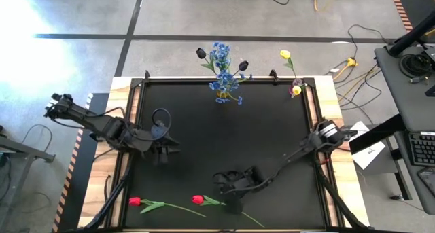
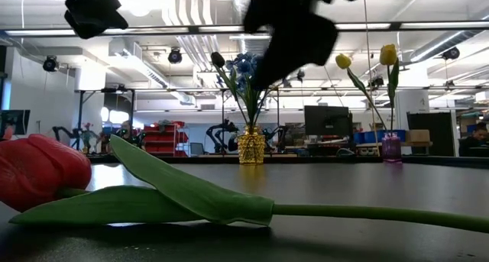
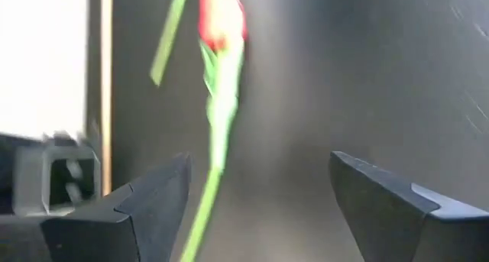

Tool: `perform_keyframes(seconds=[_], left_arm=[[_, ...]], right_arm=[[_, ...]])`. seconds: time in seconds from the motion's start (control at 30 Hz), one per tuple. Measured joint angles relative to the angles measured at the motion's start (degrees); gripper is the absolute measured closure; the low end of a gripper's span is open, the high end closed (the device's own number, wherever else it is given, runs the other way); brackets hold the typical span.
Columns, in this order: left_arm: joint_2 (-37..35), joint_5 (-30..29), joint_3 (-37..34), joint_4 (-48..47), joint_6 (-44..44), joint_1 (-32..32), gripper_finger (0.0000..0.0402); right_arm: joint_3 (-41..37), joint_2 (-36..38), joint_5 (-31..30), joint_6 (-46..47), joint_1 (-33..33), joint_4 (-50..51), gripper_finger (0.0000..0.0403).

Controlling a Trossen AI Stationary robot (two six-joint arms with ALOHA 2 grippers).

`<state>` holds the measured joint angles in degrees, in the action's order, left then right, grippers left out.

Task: Sort flowers into vase by color
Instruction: Put the right red flower into the pink vase

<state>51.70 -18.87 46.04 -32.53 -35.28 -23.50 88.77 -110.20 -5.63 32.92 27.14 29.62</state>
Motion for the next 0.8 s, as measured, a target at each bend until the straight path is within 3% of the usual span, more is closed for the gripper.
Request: perform_keyframes(seconds=[0.17,0.3,0.6,0.8], left_arm=[[0.02,0.05,0.00,0.48,-3.79,-3.36,0.0265],[0.02,0.06,0.00,0.45,-6.56,-6.82,0.0265],[-0.04,0.02,0.00,0.24,-11.90,-10.88,0.0265],[-0.87,-0.50,0.00,-0.53,-11.81,-10.93,0.0265]], right_arm=[[0.02,-5.28,-0.66,-0.50,0.08,-14.00,0.0107],[1.21,-10.13,-2.80,-2.48,0.75,-17.81,0.0123],[11.98,-20.48,-4.87,-16.74,1.39,-16.47,0.0201],[21.74,-25.41,-4.88,-14.98,0.91,-5.54,0.0281]])
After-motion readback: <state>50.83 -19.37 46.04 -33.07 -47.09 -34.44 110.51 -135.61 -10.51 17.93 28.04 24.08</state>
